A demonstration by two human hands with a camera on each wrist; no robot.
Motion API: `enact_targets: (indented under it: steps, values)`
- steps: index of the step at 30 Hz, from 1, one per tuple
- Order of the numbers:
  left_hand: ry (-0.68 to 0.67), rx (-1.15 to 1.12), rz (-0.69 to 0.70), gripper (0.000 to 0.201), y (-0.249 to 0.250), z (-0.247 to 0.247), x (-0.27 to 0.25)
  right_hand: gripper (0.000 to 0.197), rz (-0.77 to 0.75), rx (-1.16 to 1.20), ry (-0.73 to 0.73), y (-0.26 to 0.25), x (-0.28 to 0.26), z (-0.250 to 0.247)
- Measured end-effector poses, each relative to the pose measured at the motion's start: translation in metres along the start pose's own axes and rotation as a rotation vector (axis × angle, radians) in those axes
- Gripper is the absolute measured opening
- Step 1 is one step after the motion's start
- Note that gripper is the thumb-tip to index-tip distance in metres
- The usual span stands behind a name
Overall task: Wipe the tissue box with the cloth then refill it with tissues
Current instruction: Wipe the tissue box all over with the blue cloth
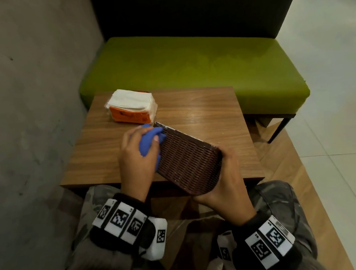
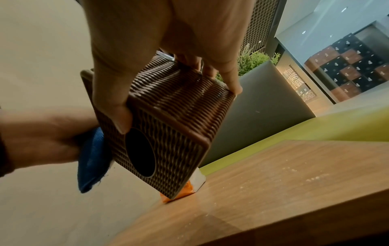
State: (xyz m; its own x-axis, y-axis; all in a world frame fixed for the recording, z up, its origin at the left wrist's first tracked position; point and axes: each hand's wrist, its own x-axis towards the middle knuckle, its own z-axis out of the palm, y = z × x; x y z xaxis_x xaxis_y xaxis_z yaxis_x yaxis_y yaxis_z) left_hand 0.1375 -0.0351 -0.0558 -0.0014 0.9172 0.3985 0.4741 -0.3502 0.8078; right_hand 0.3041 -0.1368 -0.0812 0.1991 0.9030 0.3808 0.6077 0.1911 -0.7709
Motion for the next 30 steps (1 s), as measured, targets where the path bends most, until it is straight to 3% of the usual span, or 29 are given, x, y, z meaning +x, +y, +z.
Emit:
enact_targets:
  steps: [2, 3, 7, 9, 13, 18, 23, 28, 30]
  values:
    - [0.062, 0.012, -0.057, 0.026, 0.000, 0.001, -0.002, 0.097, -0.006, -0.008, 0.005, 0.001, -0.001, 0.001]
    - [0.056, 0.008, -0.008, 0.027, 0.005, 0.002, -0.010, 0.097, -0.006, -0.011, 0.017, 0.001, 0.000, 0.003]
    - [-0.215, -0.017, 0.406, 0.035, 0.040, 0.002, -0.065, 0.086, -0.024, -0.005, 0.071, 0.002, 0.003, 0.007]
    - [-0.249, -0.047, 0.512, 0.035, 0.041, 0.002, -0.064, 0.084, -0.025, 0.017, 0.084, 0.001, 0.003, 0.007]
    - [-0.104, -0.040, 0.382, 0.033, 0.049, 0.002, -0.042, 0.094, -0.044, -0.029, 0.112, -0.004, 0.006, 0.006]
    - [-0.208, 0.009, 0.573, 0.035, 0.067, 0.007, -0.044, 0.081, -0.078, -0.031, 0.112, -0.009, 0.008, 0.004]
    - [-0.040, -0.052, 0.274, 0.021, 0.068, 0.006, -0.018, 0.097, -0.111, -0.077, 0.148, -0.012, 0.009, -0.001]
    - [-0.186, 0.006, 0.422, 0.025, 0.076, 0.007, -0.030, 0.092, -0.129, -0.040, 0.131, -0.012, 0.008, -0.002]
    - [-0.159, 0.007, 0.334, 0.026, 0.067, 0.006, -0.012, 0.093, -0.146, -0.070, 0.122, -0.010, 0.009, -0.002]
